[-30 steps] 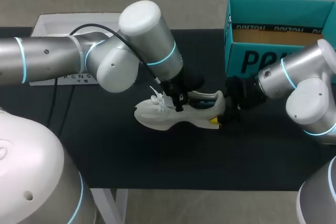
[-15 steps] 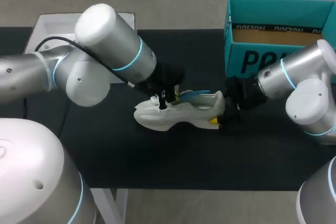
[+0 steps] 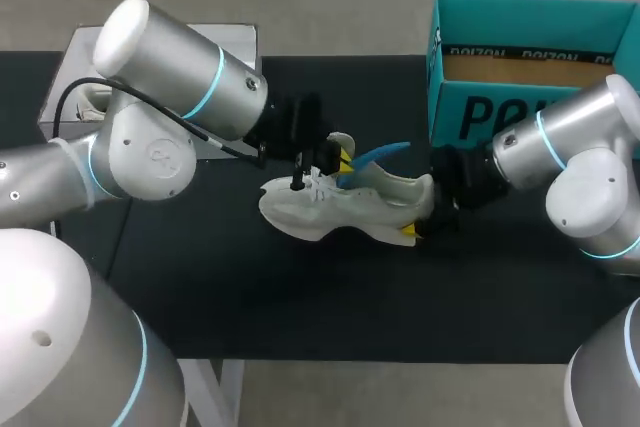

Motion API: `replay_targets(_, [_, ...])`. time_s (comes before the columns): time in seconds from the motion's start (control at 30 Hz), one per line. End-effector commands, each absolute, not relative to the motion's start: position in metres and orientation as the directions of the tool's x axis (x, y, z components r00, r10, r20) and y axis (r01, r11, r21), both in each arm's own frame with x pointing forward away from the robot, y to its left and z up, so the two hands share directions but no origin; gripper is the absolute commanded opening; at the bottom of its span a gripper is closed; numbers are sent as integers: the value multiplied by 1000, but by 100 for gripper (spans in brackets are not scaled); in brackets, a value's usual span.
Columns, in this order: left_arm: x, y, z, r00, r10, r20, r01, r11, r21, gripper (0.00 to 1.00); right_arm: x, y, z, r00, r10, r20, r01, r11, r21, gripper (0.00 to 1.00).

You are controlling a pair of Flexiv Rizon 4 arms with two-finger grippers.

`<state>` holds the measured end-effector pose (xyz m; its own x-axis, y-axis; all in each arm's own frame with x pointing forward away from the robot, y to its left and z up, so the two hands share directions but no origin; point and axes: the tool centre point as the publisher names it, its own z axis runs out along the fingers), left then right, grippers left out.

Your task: Take the shoe out of the shoebox, open the shoe tongue, remove and reinsert the insole, then place the shoe into the shoebox

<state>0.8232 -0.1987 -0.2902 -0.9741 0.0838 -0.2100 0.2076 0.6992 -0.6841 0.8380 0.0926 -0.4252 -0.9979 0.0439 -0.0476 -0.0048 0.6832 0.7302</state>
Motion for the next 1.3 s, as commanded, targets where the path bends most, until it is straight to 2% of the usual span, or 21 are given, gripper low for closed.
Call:
replay_targets(0.03, [841, -220, -293, -976, 117, -186, 214, 698, -684, 0, 838, 96, -433, -998, 44, -49, -5, 684, 730, 0])
replay_targets(0.43, [855, -267, -265, -946, 227, -231, 323, 607, -726, 0, 838, 96, -433, -998, 44, -49, -5, 684, 730, 0])
replay_targets(0.6, [848, -279, -213, -891, 281, -356, 452, 507, -733, 0, 838, 96, -433, -998, 44, -49, -5, 684, 730, 0])
replay_targets(0.73, [844, -288, -163, -821, 335, -463, 570, 424, -704, 0, 838, 96, -433, -998, 44, -49, -5, 684, 730, 0])
replay_targets(0.83, [845, -295, -130, -771, 384, -508, 636, 411, -653, 0, 838, 96, -433, -998, 44, -49, -5, 684, 730, 0])
replay_targets(1.3, [845, -295, -130, -771, 384, -508, 636, 411, -653, 0, 838, 96, -433, -998, 44, -49, -5, 684, 730, 0])
